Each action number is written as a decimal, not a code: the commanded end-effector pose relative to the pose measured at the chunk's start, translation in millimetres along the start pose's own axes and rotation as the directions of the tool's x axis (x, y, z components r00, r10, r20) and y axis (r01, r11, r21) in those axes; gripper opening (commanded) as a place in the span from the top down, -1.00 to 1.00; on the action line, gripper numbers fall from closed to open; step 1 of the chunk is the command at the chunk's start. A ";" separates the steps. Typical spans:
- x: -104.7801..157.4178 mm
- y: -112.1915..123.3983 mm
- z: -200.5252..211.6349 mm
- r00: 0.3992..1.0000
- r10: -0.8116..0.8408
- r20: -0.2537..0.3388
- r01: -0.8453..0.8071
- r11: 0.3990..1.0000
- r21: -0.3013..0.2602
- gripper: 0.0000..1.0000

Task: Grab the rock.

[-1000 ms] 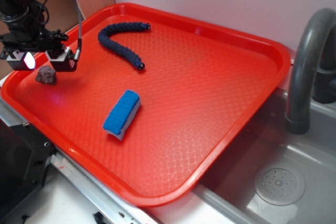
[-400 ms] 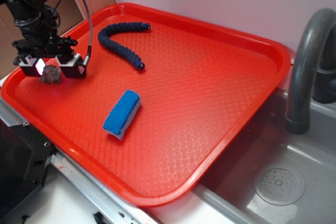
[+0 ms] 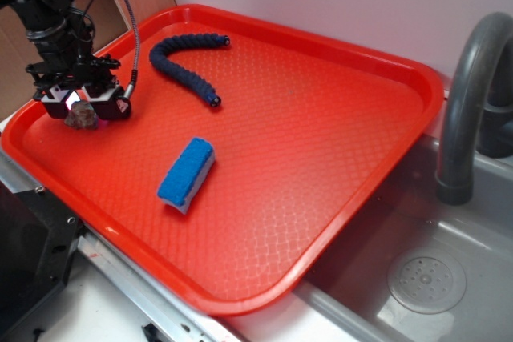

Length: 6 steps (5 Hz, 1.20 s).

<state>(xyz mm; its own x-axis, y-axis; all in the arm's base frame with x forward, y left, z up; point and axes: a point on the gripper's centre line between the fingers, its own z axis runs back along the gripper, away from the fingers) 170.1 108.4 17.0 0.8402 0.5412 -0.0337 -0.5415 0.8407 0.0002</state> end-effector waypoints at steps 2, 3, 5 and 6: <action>9.7 -43.3 91.4 0.982 -0.185 0.030 0.184 0.982 0.027 1.00; 2.9 -79.0 106.4 0.938 -0.345 0.031 0.343 0.938 0.050 1.00; -26.4 -143.0 163.1 0.820 -0.556 0.137 0.557 0.830 0.030 1.00; -29.4 -140.8 174.7 0.815 -0.558 0.155 0.558 0.828 0.047 1.00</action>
<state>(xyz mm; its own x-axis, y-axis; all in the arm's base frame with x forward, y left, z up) 231.9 -24.4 172.3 0.9987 -0.0168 0.0477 0.0151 0.9992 0.0369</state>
